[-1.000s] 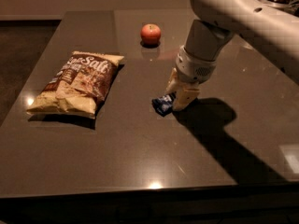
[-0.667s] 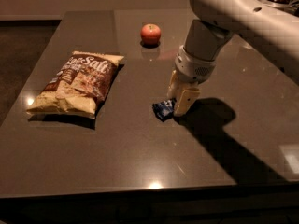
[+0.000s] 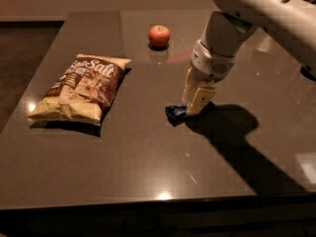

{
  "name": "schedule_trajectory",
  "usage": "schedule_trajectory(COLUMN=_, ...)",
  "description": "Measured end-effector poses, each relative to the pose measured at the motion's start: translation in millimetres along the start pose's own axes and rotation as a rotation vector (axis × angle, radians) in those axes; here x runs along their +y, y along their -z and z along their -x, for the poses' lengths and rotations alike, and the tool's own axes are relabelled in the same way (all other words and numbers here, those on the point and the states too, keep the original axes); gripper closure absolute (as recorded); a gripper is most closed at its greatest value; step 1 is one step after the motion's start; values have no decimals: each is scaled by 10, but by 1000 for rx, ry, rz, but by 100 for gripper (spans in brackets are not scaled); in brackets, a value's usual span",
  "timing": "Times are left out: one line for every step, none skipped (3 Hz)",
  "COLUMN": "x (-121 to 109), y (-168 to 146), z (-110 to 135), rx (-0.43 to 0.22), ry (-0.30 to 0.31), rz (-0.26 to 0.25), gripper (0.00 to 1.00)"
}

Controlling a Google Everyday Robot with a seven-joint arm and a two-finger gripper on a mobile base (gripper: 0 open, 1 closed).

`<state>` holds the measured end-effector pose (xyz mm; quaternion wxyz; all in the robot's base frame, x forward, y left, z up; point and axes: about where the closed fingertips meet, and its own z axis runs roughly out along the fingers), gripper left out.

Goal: Pick rxbar blueberry

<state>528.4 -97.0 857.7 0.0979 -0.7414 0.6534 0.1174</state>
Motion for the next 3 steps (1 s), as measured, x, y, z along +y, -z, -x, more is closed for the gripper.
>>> schedule_trajectory(x=-3, y=377, z=115, rx=-53, ry=-4, rz=-45, gripper=100)
schedule_trajectory(x=22, y=765, z=271, rx=-100, ry=15, rz=-98, gripper=100)
schedule_trajectory(x=27, y=827, z=300, rx=-107, ry=19, rz=-107, gripper=100)
